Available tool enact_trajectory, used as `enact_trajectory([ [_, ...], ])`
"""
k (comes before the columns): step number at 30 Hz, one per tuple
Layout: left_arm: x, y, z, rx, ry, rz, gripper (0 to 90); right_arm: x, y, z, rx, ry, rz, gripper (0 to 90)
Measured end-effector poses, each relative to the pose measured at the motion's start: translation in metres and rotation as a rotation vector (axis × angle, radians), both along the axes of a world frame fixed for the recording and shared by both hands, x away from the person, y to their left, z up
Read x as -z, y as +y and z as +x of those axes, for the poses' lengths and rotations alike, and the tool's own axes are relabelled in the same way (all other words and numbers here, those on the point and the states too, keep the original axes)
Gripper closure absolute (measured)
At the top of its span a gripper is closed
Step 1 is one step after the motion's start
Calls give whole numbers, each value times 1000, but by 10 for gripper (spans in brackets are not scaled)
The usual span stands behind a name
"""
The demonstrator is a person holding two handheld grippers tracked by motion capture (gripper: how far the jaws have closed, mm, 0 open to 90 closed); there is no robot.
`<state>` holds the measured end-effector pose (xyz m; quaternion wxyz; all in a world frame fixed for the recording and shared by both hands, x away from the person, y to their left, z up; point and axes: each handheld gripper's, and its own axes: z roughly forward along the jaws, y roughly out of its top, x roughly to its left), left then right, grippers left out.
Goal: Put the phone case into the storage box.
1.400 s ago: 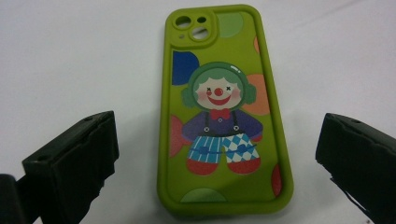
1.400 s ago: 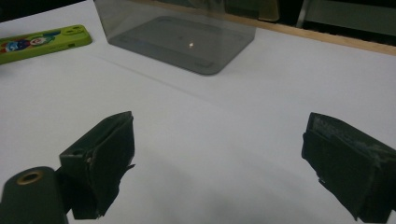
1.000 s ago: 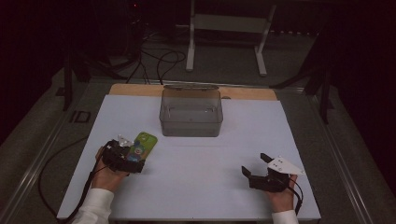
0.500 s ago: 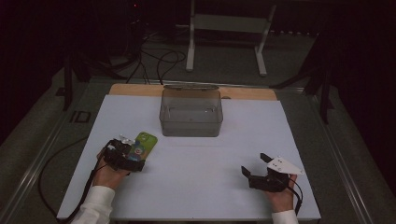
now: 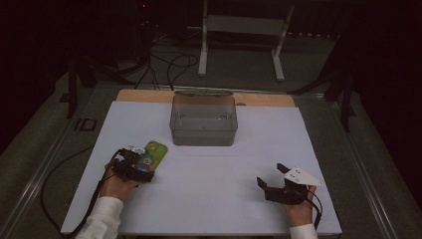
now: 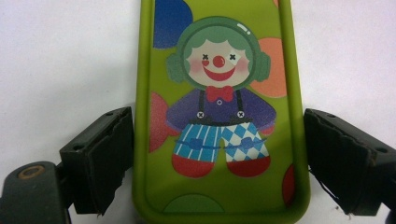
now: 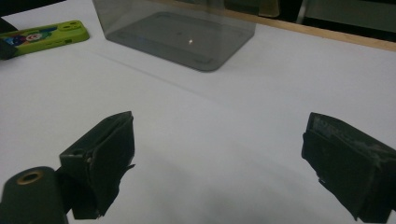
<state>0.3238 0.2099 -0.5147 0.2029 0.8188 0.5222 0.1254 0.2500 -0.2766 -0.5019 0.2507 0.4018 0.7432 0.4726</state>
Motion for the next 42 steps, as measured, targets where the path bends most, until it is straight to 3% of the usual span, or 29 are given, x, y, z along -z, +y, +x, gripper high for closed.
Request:
enact_trajectory([
  [9,-2,1,4,26,41,9,142,0,0,0,0,1,-4,98],
  [14,-2,2,4,39,38,8,154,0,0,0,2,3,-6,98],
  [21,-3,2,3,19,33,7,163,0,0,0,4,3,-4,98],
  [31,-12,5,0,-35,-34,-34,164,1,-1,1,3,6,4,99],
  [42,-18,2,-5,-56,-104,-117,163,1,-1,1,-1,12,10,98],
])
